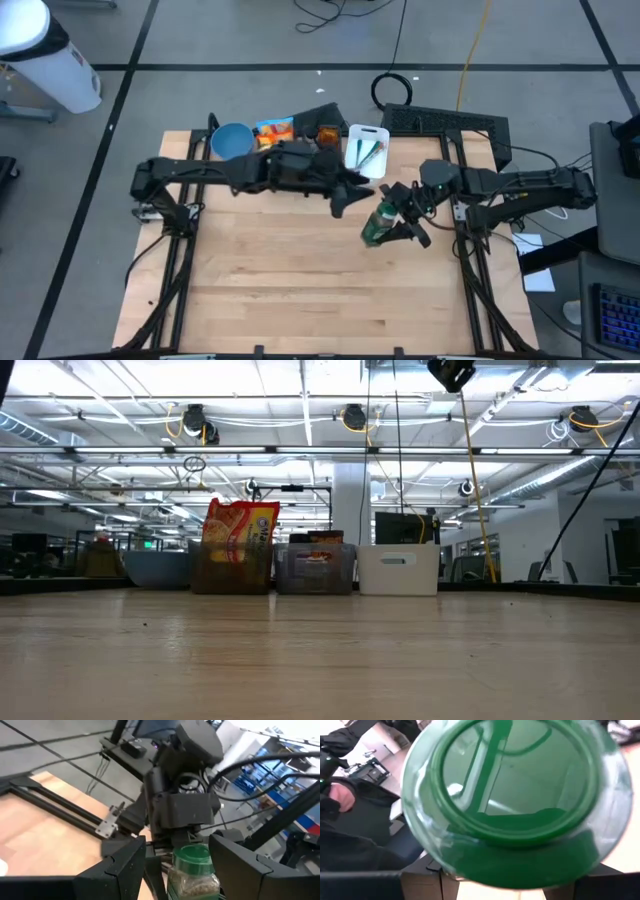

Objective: Pick & Place Food Item
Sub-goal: Put the green seasoning bottle into the right black bin

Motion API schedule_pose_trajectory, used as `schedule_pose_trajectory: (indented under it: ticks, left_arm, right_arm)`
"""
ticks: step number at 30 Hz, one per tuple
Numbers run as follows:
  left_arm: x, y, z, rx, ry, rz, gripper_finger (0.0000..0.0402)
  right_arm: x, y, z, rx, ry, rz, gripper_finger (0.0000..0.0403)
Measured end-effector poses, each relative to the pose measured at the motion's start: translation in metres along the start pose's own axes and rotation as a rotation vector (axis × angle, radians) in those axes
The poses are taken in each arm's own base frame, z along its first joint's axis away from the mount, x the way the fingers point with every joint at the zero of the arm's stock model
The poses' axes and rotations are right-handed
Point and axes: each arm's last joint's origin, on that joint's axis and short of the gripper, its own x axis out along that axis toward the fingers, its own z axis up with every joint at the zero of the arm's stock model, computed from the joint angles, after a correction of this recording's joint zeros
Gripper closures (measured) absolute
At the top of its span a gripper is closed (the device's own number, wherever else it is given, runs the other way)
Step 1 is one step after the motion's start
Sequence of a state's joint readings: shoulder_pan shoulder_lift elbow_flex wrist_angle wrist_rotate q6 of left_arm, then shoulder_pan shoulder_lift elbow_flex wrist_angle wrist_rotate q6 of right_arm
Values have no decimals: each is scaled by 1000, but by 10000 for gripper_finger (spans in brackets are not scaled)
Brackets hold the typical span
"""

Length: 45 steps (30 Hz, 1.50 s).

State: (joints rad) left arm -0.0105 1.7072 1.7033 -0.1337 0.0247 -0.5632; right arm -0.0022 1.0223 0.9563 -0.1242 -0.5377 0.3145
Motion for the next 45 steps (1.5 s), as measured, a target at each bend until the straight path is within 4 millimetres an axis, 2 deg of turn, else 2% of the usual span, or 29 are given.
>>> schedule_pose_trajectory:
  ticks: [5,14,22,28,35,41,45]
  left_arm:
    - [14,0,-1,-24,38,-23,174]
    - [18,-3,-3,-38,110,-2,174]
    - [28,-1,-15,-51,150,5,174]
    - [21,2,-10,-47,156,32,174]
    - [1,-1,-3,-35,203,68,174]
    - [-44,-14,15,44,151,201,174]
    - [-64,-20,26,70,111,204,174]
  right_arm:
    - [-2,-6,-2,40,30,5,208]
    - [-3,-9,-3,54,49,12,208]
    - [-3,-10,-4,43,62,8,208]
    - [-2,-19,-24,-6,188,-169,208]
    - [7,-35,-56,-49,187,-369,208]
    - [12,-54,-94,-4,147,-474,208]
    - [14,-64,-113,10,202,-567,208]
